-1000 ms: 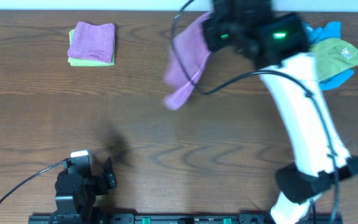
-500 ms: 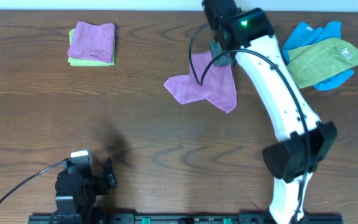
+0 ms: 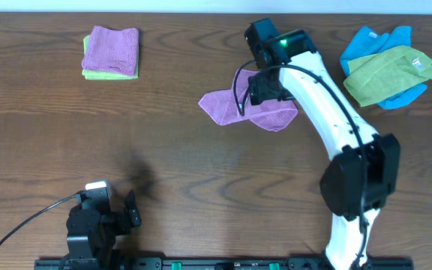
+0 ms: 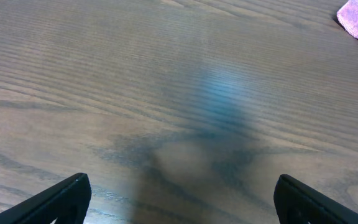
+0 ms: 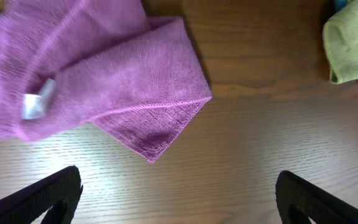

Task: Fold the cloth
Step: 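Move both grippers toward the crumpled purple cloth from either side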

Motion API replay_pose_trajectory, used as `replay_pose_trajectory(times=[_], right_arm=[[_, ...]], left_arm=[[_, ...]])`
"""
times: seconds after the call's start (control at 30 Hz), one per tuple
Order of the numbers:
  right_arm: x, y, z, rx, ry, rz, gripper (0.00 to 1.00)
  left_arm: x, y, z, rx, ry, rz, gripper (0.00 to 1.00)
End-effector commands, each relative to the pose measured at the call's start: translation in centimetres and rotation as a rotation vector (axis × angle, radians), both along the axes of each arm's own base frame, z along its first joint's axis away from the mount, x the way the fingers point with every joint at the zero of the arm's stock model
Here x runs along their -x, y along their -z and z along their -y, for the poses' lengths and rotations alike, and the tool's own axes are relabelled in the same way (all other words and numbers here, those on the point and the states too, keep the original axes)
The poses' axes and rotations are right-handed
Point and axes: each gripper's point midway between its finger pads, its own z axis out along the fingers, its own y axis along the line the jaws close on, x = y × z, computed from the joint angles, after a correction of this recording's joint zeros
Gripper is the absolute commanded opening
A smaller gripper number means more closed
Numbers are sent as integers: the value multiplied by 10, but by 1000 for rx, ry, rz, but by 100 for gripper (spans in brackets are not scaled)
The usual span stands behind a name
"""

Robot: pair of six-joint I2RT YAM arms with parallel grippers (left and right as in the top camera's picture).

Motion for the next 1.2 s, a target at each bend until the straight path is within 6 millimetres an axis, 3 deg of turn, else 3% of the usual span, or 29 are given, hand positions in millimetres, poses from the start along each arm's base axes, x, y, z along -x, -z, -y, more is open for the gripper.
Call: replay_pose_trajectory(times=[0.0, 0.13, 0.27, 0.4, 0.7, 1.03, 1.1, 1.17], right_arm=[[-2, -39, 5, -135, 98, 102, 99], [-14, -46, 1, -461, 141, 68, 99], [-30, -65, -5, -700, -113, 99, 99], [-31, -71, 16, -682, -217, 134, 99], [-35, -82, 0, -779, -224, 157, 99], [-31, -75, 4, -723, -210, 137, 99], [-31, -75, 5, -719, -215, 138, 99], [-29, -74, 5, -720, -211, 126, 99]], left_arm=[[8, 20, -1, -21, 11, -68, 95], [8, 20, -1, -21, 12, -68, 95], [8, 20, -1, -21, 11, -68, 95], [8, 20, -1, -21, 11, -68, 95], [8, 20, -1, -21, 12, -68, 95], [5, 17, 0, -13, 14, -51, 95], [-11, -2, 6, 52, 5, 50, 95], [-33, -45, 38, 310, 66, 227, 95]])
